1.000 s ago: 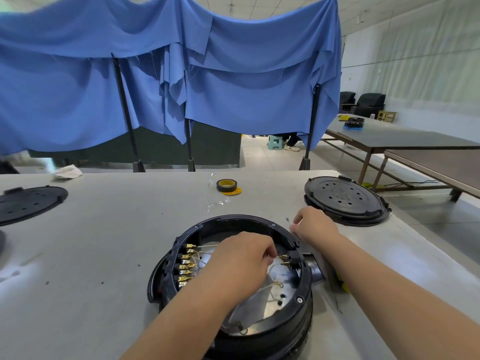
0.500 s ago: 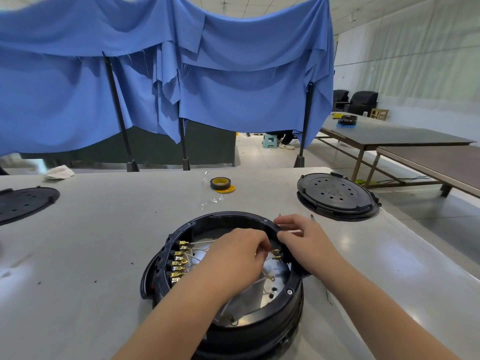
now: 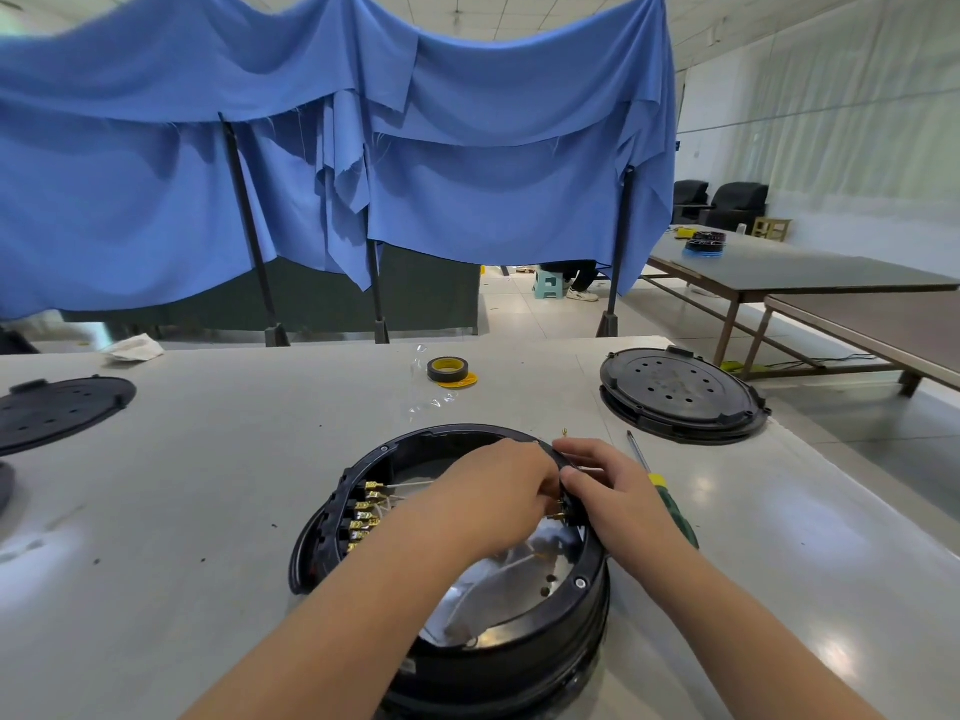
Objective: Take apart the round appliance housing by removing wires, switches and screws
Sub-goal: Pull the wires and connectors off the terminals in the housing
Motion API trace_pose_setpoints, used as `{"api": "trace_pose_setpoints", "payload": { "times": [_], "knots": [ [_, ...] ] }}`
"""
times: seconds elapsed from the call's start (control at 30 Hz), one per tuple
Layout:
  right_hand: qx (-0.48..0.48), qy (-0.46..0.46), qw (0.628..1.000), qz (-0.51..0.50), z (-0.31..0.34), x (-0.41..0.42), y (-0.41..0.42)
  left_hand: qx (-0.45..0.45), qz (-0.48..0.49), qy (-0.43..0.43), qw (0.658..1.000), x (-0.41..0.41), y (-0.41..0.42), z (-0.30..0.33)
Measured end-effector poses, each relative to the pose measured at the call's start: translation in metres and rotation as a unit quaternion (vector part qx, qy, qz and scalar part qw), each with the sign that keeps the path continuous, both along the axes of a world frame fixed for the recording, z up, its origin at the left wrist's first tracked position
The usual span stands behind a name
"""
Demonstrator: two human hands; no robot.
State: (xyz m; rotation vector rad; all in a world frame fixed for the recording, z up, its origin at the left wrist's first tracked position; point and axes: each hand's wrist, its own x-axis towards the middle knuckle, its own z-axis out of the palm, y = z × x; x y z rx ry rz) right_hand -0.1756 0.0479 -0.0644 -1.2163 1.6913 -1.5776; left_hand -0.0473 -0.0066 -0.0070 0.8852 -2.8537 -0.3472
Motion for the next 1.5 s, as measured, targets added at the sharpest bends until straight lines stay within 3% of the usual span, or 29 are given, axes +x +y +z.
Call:
{"api": "trace_pose_setpoints", "payload": {
  "times": [0.3, 0.77, 1.0, 1.2, 1.5],
  "knots": [
    [0.007, 0.021, 1.000, 0.000, 0.001, -0.001, 0.000, -0.086, -0.025, 0.022, 0.996, 0.003, 0.005, -0.006],
    [0.006, 0.018, 1.000, -0.005, 0.002, -0.001, -0.001, -0.055, 0.003, 0.003, 0.998, 0.001, 0.003, -0.003],
    [0.011, 0.013, 1.000, -0.006, 0.003, 0.000, 0.002, 0.043, 0.026, 0.047, 0.998, 0.005, 0.002, -0.002],
    [0.018, 0.013, 1.000, -0.010, 0.004, 0.001, 0.003, -0.058, 0.037, 0.029, 0.997, 0.016, -0.005, -0.005],
    [0.017, 0.024, 0.999, -0.013, 0.007, 0.004, 0.005, 0.087, 0.034, 0.181, 0.979, 0.016, -0.005, -0.009]
  ]
}}
